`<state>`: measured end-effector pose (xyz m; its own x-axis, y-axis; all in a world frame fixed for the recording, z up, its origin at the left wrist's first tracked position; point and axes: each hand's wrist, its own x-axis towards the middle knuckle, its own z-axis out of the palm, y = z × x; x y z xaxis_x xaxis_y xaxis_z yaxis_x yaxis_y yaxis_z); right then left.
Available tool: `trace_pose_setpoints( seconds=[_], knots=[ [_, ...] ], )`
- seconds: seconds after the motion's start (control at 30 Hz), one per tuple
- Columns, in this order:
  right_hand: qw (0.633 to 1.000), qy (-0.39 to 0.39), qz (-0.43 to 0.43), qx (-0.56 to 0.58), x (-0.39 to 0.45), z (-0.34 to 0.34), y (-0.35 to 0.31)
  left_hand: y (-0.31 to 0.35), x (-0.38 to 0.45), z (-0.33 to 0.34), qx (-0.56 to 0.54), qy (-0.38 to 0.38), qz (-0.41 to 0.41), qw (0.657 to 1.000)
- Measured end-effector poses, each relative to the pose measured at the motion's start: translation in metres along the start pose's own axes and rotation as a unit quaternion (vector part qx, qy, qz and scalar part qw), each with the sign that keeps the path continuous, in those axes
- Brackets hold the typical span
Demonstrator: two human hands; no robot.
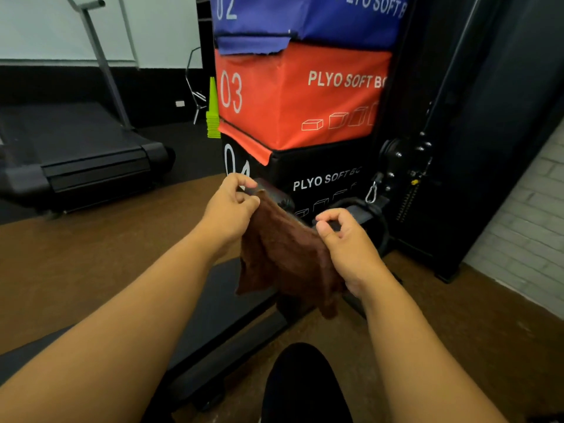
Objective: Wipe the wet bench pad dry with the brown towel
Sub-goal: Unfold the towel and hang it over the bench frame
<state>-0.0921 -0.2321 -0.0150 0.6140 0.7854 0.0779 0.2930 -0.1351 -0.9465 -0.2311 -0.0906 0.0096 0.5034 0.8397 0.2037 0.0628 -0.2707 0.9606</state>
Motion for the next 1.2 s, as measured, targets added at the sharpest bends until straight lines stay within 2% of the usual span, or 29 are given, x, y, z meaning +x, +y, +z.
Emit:
trace_pose_setpoints(
  seconds=[0.1,0.17,0.2,0.27,0.33,0.43,0.5,0.57,0.63,0.7,0.77,0.83,0.93,1.0,1.1,1.2],
  knots=[
    [0.967,-0.072,0.055,0.239,0.003,-0.001,-0.022,-0.004,0.003,-0.001,0.005,-0.049,0.048,0.998],
    [0.956,-0.107,0.039,0.269,0.007,0.002,-0.034,-0.008,0.009,-0.003,0.035,-0.065,0.090,0.993],
    [0.968,-0.099,0.017,0.232,0.011,0.005,-0.037,-0.010,0.013,-0.005,0.057,-0.070,0.106,0.990],
    [0.996,-0.027,-0.049,0.065,0.020,0.012,-0.043,-0.013,0.023,-0.011,0.053,-0.087,0.113,0.988],
    [0.989,0.068,-0.096,-0.092,0.031,0.020,-0.051,-0.016,0.036,-0.018,0.012,-0.136,0.121,0.983],
    [0.964,0.153,-0.123,-0.177,0.050,0.033,-0.070,-0.023,0.066,-0.030,0.018,-0.216,0.179,0.960],
    [0.974,0.159,-0.105,-0.121,0.065,0.039,-0.085,-0.026,0.089,-0.033,0.061,-0.235,0.221,0.945],
    [0.986,0.145,-0.072,0.038,0.081,0.043,-0.102,-0.024,0.110,-0.029,0.087,-0.230,0.259,0.934],
    [0.975,0.128,-0.024,0.181,0.097,0.046,-0.116,-0.017,0.131,-0.021,0.081,-0.187,0.293,0.934],
    [0.970,0.144,-0.011,0.196,0.113,0.046,-0.122,-0.010,0.149,-0.013,0.028,-0.125,0.303,0.944],
    [0.975,0.175,-0.009,0.139,0.124,0.042,-0.129,0.000,0.164,-0.009,-0.029,-0.100,0.287,0.952],
    [0.980,0.195,-0.007,0.047,0.129,0.032,-0.137,0.013,0.179,-0.007,-0.032,-0.107,0.277,0.954],
    [0.969,0.190,0.002,-0.159,0.133,0.007,-0.151,0.037,0.200,-0.002,-0.050,-0.200,0.237,0.949],
    [0.957,0.129,0.024,-0.259,0.136,-0.015,-0.156,0.056,0.210,0.003,-0.113,-0.273,0.180,0.938],
    [0.954,0.023,0.042,-0.296,0.138,-0.044,-0.158,0.085,0.224,0.012,-0.177,-0.354,0.118,0.911],
    [0.951,0.031,0.039,-0.306,0.140,-0.065,-0.163,0.101,0.241,0.026,-0.122,-0.380,0.076,0.914]
  ],
)
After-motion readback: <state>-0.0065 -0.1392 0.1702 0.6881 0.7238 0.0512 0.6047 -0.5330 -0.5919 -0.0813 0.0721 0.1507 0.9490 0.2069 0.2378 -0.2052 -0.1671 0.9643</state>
